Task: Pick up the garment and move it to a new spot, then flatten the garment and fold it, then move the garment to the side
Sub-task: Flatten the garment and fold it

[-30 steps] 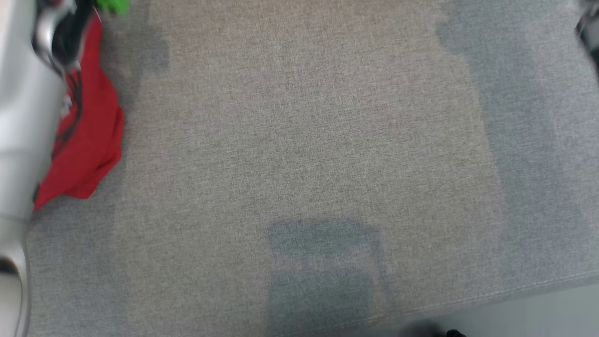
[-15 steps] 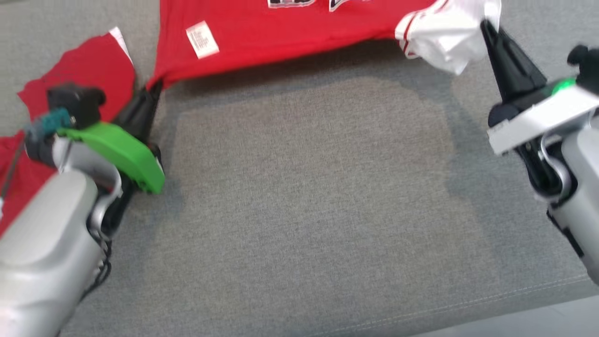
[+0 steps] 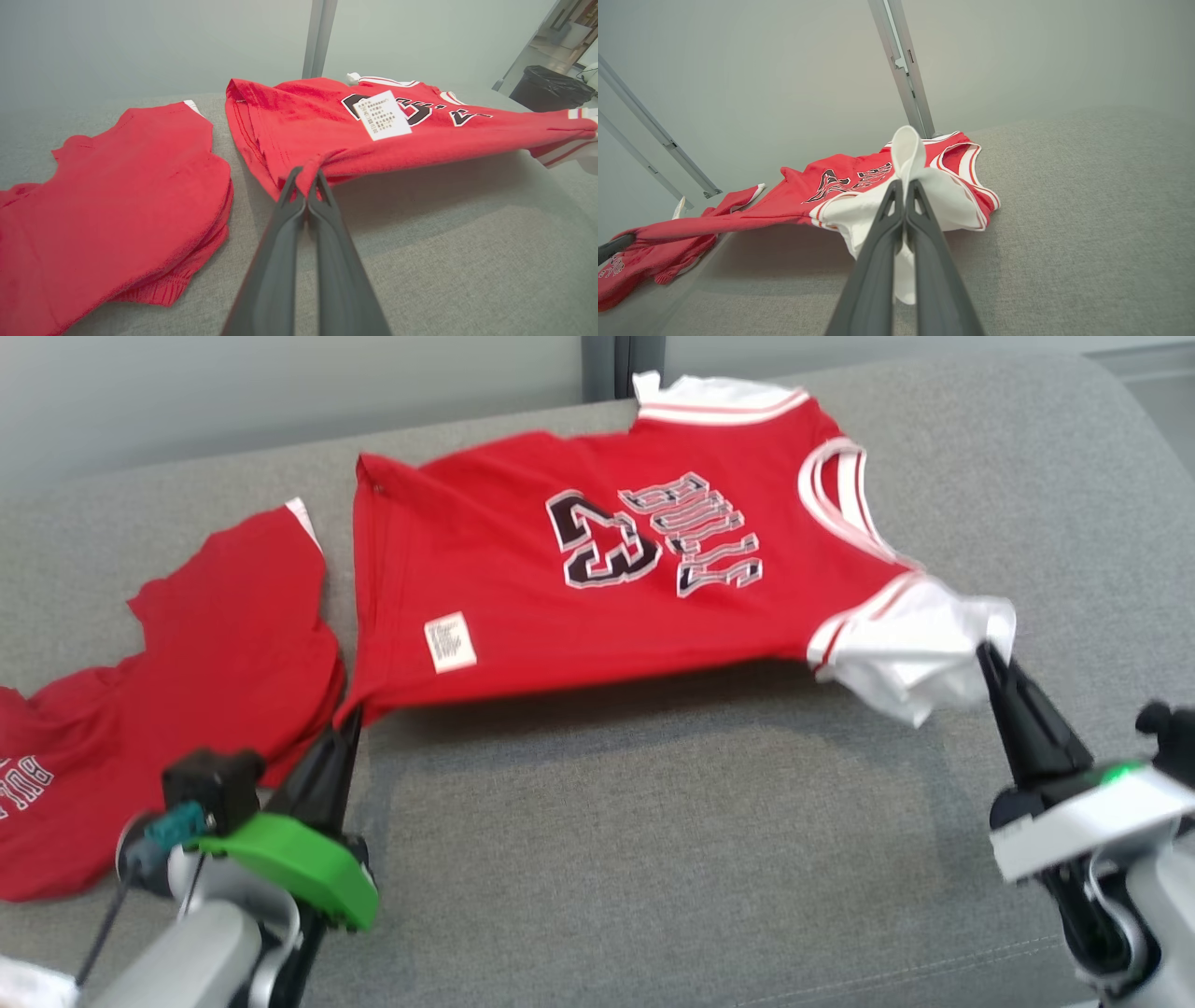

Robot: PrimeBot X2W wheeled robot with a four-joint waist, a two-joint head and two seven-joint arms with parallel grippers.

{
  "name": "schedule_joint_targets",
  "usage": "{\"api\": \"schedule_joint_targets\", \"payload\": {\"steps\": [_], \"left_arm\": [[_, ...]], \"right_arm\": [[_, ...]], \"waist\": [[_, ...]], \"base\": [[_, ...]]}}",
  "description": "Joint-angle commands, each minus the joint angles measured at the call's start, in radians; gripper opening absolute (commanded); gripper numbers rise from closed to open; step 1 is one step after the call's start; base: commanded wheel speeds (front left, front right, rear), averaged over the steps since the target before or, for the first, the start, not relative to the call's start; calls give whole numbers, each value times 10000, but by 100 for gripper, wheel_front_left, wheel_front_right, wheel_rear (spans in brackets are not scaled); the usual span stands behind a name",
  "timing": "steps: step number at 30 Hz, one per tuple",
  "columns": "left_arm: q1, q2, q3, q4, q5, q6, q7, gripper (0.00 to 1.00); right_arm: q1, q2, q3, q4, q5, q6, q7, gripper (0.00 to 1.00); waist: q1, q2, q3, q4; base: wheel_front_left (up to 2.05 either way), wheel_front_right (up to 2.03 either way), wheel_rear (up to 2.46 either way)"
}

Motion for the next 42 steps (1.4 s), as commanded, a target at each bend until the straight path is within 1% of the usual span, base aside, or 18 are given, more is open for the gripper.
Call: {"api": "schedule_joint_targets", "payload": {"steps": [1,4,7,12,14,20,23,29,32,37,42], "left_arm": [[635,80,72,-179,-112,294,-122,0],[1360,172,161,-527,-117,689,-251,0],[2046,117,272,-907,-185,988,-338,0],[2989,-40,487,-1389,-59,1340,-416,0],[3224,-101,572,-1527,10,1397,-438,0],[3579,-219,647,-1695,199,1361,-436,0],[3649,-255,753,-1745,232,1425,-441,0],[3442,-299,823,-1833,374,1348,-436,0],[3272,-282,815,-1789,420,1335,-410,0],[2817,-312,795,-1662,490,1266,-258,0],[1923,-376,773,-1406,659,1023,-81,0]], "right_arm": [[660,114,-233,-242,-111,-10,-8,0],[1669,366,-664,-654,-227,-10,164,0],[2468,596,-1070,-1070,-427,-10,416,0],[3672,944,-1627,-1775,-826,-10,933,0],[4004,1022,-1867,-2077,-958,-10,1142,0],[4455,1307,-2252,-2634,-1199,-10,1746,0],[4500,1352,-2370,-2850,-1262,-10,1961,0],[4270,1371,-2398,-2984,-1350,-10,2131,0],[4132,1467,-2501,-2965,-1375,-10,2047,0],[3464,1552,-2430,-2850,-1435,-10,1984,0],[2228,1337,-2069,-2381,-1369,-8,1862,0]], "waist": [[1,0,-571,105],[1,0,-817,87],[1,0,-939,50],[1,0,-1191,23],[1,0,-1284,13],[1,0,-1731,-12],[1,0,-1796,11],[1,0,-1831,2],[1,0,-1832,25],[1,0,-1595,-26],[1,0,-998,-10]], "base": [[0,0,0],[0,0,0],[0,0,0],[0,0,0],[0,0,0],[0,0,0],[0,0,0],[0,0,0],[0,0,0],[0,0,0],[0,0,0]]}}
